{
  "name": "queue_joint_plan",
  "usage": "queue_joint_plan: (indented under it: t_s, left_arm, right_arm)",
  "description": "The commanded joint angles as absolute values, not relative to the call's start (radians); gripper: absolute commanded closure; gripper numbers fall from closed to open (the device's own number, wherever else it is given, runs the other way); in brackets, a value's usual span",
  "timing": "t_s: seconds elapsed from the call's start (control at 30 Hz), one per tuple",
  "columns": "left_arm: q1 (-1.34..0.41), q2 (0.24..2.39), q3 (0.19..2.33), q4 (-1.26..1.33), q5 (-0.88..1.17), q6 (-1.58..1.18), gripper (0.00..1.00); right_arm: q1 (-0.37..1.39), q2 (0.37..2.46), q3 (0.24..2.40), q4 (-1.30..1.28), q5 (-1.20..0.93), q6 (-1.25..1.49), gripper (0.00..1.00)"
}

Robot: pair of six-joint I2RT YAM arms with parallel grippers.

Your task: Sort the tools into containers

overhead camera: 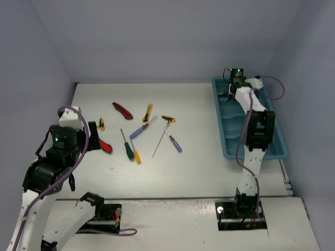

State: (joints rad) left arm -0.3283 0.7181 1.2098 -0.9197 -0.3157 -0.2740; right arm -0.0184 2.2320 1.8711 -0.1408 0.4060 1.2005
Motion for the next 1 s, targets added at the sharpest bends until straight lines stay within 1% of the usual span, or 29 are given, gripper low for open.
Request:
queue_joint_plan:
  t_s: [0.0, 0.03, 0.07, 0.1, 0.13, 0.2, 0.23, 0.33, 0.4, 0.5, 0.63, 0.7, 0.8, 0.87, 0.97]
  left_arm:
    - [-0.331, 0.731, 1.255, -0.884, -0.331, -0.295, 0.15]
    - [-0.332, 0.731, 1.253, -0.885, -0.332, -0.296, 0.14]
    - [-0.333, 0.733, 1.252, -0.885, -0.333, -0.299, 0.14]
    - [-0.333, 0.732, 1.25, -0.885, -0.332, -0.299, 0.14]
    - [-0.333, 0.732, 1.249, -0.886, -0.331, -0.299, 0.14]
    - [-0.333, 0.733, 1.251, -0.887, -0.331, -0.299, 0.14]
    - [-0.332, 0.734, 1.254, -0.887, -0.331, -0.299, 0.14]
    - [-0.333, 0.735, 1.265, -0.886, -0.331, -0.295, 0.14]
    - [-0.332, 0.739, 1.275, -0.885, -0.33, -0.29, 0.14]
    - [-0.333, 0.741, 1.288, -0.884, -0.324, -0.284, 0.14]
    - [-0.331, 0.742, 1.293, -0.882, -0.321, -0.276, 0.14]
    - [-0.332, 0.746, 1.291, -0.881, -0.314, -0.269, 0.14]
    - [-0.333, 0.746, 1.287, -0.881, -0.308, -0.255, 0.14]
    - [-0.333, 0.742, 1.285, -0.881, -0.307, -0.251, 0.14]
    - [-0.333, 0.739, 1.282, -0.882, -0.306, -0.234, 0.14]
  right_arm:
    - [-0.063, 2.286, 2.011, -0.062, 0.376, 1.273, 0.99]
    - [-0.071, 2.316, 2.03, -0.059, 0.342, 1.275, 0.96]
    - [-0.075, 2.329, 2.056, -0.056, 0.325, 1.28, 0.87]
    - [-0.077, 2.346, 2.066, -0.05, 0.304, 1.282, 0.75]
    - [-0.079, 2.358, 2.076, -0.044, 0.289, 1.278, 0.65]
    - [-0.08, 2.372, 2.1, -0.034, 0.27, 1.253, 0.51]
    - [-0.08, 2.375, 2.112, -0.031, 0.263, 1.237, 0.46]
    - [-0.078, 2.365, 2.134, -0.026, 0.244, 1.181, 0.34]
    - [-0.078, 2.332, 2.141, -0.022, 0.219, 1.111, 0.32]
    - [-0.067, 2.235, 2.124, -0.019, 0.17, 0.972, 0.33]
    - [-0.008, 2.099, 2.032, -0.02, 0.094, 0.658, 0.34]
    - [0.063, 1.959, 1.877, -0.02, 0.083, 0.453, 0.34]
    - [0.192, 1.815, 1.687, -0.02, 0.06, 0.265, 0.35]
    - [0.265, 1.708, 1.565, -0.024, 0.05, 0.185, 0.34]
    - [0.37, 1.615, 1.381, -0.04, 0.053, 0.086, 0.33]
